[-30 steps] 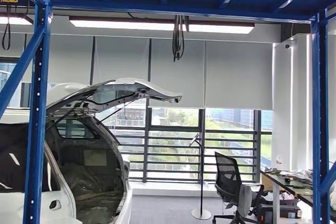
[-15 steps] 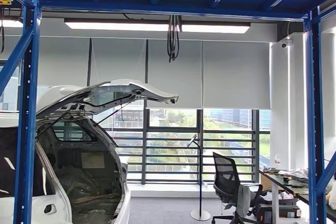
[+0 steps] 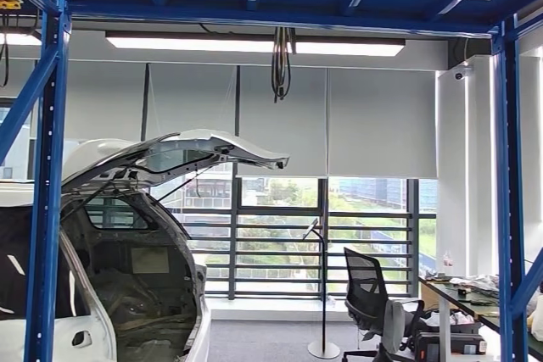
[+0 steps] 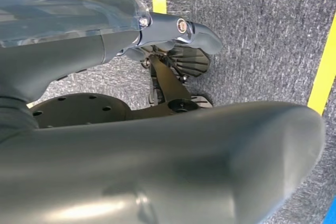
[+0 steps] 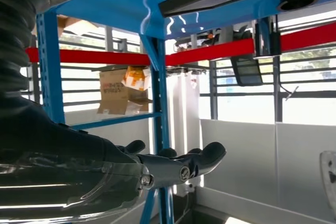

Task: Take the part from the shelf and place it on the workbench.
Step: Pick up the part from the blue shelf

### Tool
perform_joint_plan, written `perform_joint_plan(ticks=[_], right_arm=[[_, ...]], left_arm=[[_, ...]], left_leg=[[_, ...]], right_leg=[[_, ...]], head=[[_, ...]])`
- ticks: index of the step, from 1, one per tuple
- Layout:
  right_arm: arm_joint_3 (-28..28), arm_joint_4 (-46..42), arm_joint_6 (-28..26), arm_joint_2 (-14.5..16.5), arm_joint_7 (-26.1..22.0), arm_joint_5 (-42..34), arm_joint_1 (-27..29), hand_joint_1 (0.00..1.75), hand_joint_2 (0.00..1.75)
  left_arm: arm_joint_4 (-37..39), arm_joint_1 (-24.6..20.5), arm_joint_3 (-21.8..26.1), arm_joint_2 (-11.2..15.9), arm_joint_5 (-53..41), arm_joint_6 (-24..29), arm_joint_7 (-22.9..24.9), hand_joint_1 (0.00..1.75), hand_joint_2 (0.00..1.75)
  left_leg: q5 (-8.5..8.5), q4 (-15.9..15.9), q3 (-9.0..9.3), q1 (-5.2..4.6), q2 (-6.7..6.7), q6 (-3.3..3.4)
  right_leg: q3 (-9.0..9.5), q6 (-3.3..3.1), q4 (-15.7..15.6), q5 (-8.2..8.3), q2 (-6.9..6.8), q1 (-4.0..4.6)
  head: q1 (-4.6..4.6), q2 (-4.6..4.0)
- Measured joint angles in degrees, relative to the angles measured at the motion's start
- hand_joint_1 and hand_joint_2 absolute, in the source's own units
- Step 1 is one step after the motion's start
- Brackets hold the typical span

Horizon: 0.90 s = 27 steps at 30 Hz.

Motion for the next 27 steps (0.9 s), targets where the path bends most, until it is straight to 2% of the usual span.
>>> perform_joint_plan(ticks=[4, 9, 16, 22, 27], right_arm=[[-2.7, 0.8, 0.0, 1.5, 1.3, 1.0, 0.9, 0.00, 1.75], [-9.3, 2.0, 0.1, 3.9, 2.3, 1.1, 2.3, 0.00, 1.75], [-18.1, 4.6, 2.3, 7.6, -0.3, -1.0, 2.7, 0.00, 1.75], [-22.0, 9.6, 3.7, 9.2, -2.0, -1.6, -0.2, 0.00, 1.75], [-22.4, 15.3, 4.6, 9.4, -3.2, -2.1, -5.6, 0.00, 1.75]], left_arm=[[0.0, 0.0, 0.0, 0.0, -0.4, -0.1, 0.0, 0.00, 0.00], [0.0, 0.0, 0.0, 0.0, -0.9, -0.3, 0.3, 0.00, 0.00], [0.0, 0.0, -0.1, 0.0, -1.8, -0.7, 0.4, 0.00, 0.00], [0.0, -0.2, -0.4, 0.0, -2.9, -1.2, 0.3, 0.00, 0.00], [0.0, -0.5, -1.0, 0.1, -4.2, -1.7, 0.3, 0.00, 0.00]], left_leg=[[0.00, 0.0, 0.02, 0.00, 0.00, 0.00], [-0.01, 0.0, 0.02, 0.00, 0.01, 0.00], [-0.01, 0.0, 0.03, 0.00, 0.01, 0.00], [0.00, 0.0, 0.07, 0.00, 0.05, 0.00], [0.00, 0.0, 0.10, 0.00, 0.12, 0.00]], right_leg=[[0.00, 0.00, 0.0, 0.00, 0.00, 0.00], [0.01, 0.00, 0.0, 0.00, 0.00, 0.00], [0.03, 0.00, 0.0, 0.00, 0.00, 0.00], [0.07, 0.00, 0.0, 0.00, 0.03, 0.00], [0.09, 0.01, 0.0, 0.01, 0.10, 0.00]], head=[[0.00, 0.00], [0.00, 0.00], [0.00, 0.00], [0.00, 0.00], [0.00, 0.00]])
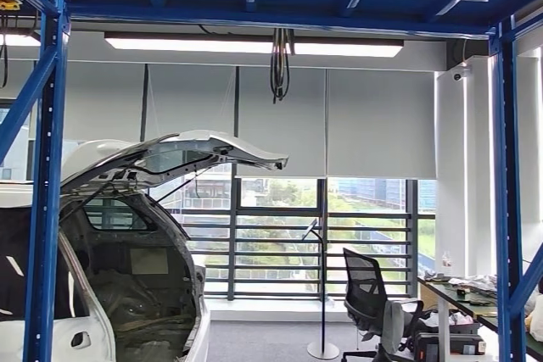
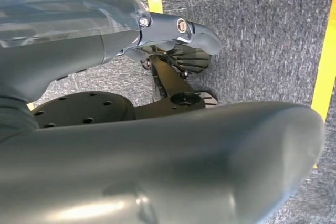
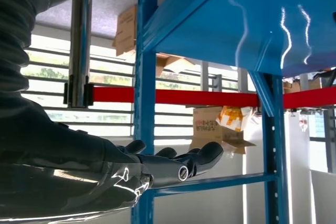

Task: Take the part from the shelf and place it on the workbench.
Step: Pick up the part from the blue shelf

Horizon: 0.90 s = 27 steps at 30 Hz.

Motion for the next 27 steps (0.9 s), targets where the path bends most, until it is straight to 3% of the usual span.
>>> perform_joint_plan(ticks=[14, 27], right_arm=[[6.3, 16.3, 1.6, 0.1, 0.6, 1.3, -19.5, 0.00, 1.75], [12.3, 25.9, 3.7, 1.7, 0.6, -0.9, -26.2, 0.00, 1.75]], left_arm=[[0.0, -0.8, -2.0, 0.3, -2.5, -0.6, 0.5, 0.00, 0.00], [0.0, -0.8, -2.4, 0.3, -2.7, -0.6, 0.9, 0.00, 0.00]], left_leg=[[0.03, 0.0, 0.04, 0.01, 0.01, -0.02], [0.03, 0.0, 0.02, 0.01, 0.00, -0.02]], right_leg=[[0.02, 0.00, 0.0, 0.01, 0.03, 0.01], [0.02, 0.00, 0.0, 0.01, 0.01, 0.00]], head=[[0.00, 0.00], [0.00, 0.00]])
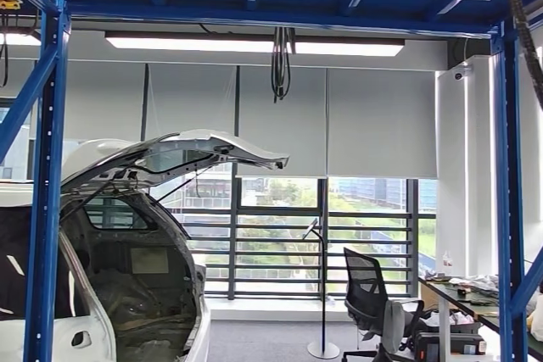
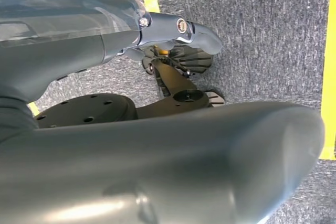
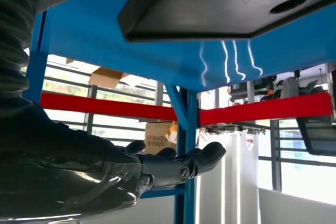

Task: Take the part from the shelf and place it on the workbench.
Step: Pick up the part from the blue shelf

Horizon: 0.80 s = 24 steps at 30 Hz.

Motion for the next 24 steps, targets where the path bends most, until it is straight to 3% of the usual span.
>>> perform_joint_plan(ticks=[12, 24], right_arm=[[0.9, 2.9, 1.4, 0.3, -0.5, -3.1, -1.0, 0.00, 1.75], [2.8, 4.4, 0.3, 0.4, -0.2, -0.9, -2.6, 0.00, 1.75]], left_arm=[[0.0, 0.0, 0.0, 0.0, 0.0, 0.1, -0.2, 0.00, 0.00], [0.0, -0.1, -0.3, 0.0, -1.0, 0.1, -0.4, 0.00, 0.00]], left_leg=[[0.00, 0.0, 0.00, 0.00, 0.00, 0.00], [0.00, 0.0, 0.00, 0.00, 0.00, 0.00]], right_leg=[[0.00, 0.00, 0.0, 0.00, -0.04, 0.00], [0.00, 0.00, 0.0, 0.00, -0.03, 0.00]], head=[[0.00, 0.00], [0.00, 0.00]])
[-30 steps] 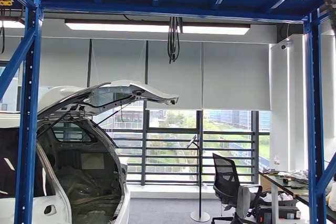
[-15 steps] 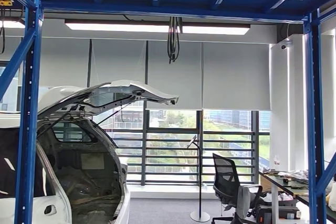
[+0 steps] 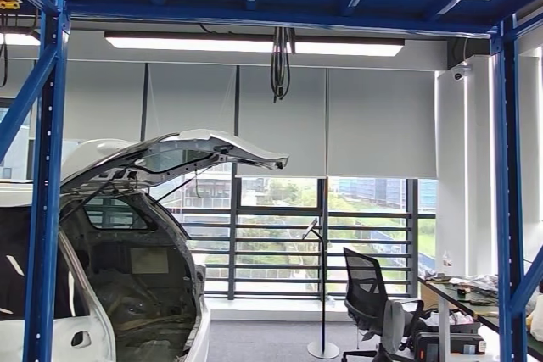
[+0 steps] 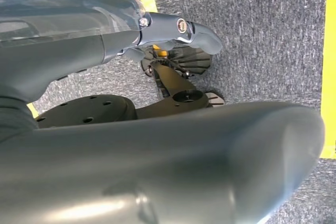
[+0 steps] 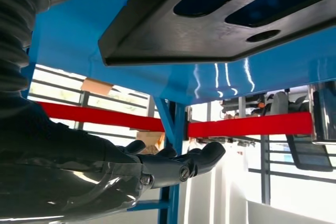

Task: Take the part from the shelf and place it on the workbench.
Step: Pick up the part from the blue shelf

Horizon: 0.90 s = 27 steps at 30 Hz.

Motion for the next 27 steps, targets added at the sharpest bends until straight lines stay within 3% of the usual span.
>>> perform_joint_plan(ticks=[14, 27], right_arm=[[3.9, 9.2, 1.1, 3.0, -0.4, 0.7, -7.0, 0.00, 1.75], [5.5, 24.6, 1.6, 6.0, -2.2, -1.9, -15.3, 0.00, 1.75]], left_arm=[[0.0, -1.1, -0.6, -0.1, -0.7, -0.3, 0.7, 0.00, 0.00], [0.0, -1.9, -0.6, -0.9, -1.2, -0.7, 1.1, 0.00, 0.00]], left_leg=[[0.04, 0.0, 0.00, 0.01, 0.01, -0.04], [0.05, 0.0, 0.01, 0.01, 0.00, -0.05]], right_leg=[[-0.01, -0.02, 0.0, 0.02, 0.05, 0.00], [-0.02, -0.02, 0.0, 0.02, 0.05, 0.00]], head=[[0.00, 0.00], [0.00, 0.00]])
